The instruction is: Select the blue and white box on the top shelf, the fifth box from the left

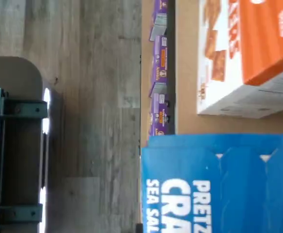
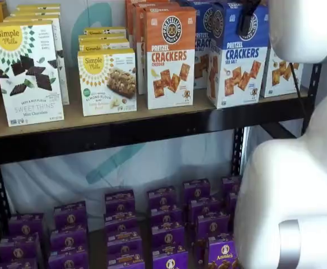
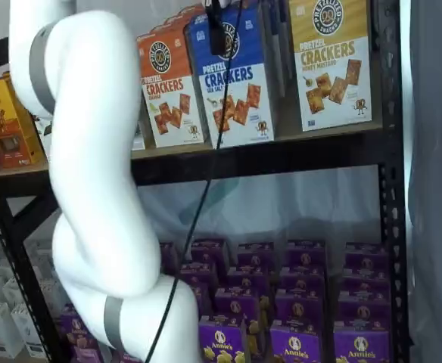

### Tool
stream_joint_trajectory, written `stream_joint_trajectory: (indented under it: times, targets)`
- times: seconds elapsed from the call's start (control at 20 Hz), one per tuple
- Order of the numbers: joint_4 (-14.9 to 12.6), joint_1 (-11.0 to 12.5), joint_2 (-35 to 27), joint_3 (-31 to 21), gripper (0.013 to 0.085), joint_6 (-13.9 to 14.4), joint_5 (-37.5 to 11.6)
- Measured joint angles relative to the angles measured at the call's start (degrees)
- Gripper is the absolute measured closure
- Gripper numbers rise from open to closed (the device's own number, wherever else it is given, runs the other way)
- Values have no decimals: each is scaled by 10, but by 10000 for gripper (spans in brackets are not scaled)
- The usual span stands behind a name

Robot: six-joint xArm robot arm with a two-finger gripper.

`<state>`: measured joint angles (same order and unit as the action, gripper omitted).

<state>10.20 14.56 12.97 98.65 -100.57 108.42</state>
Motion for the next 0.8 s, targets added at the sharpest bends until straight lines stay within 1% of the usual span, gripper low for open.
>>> stream_joint_trajectory:
  times: [0.2, 0.8]
  targets:
    - [-6, 2, 31, -35, 410, -5, -3]
    - [-18, 15, 99, -113, 410, -23, -12]
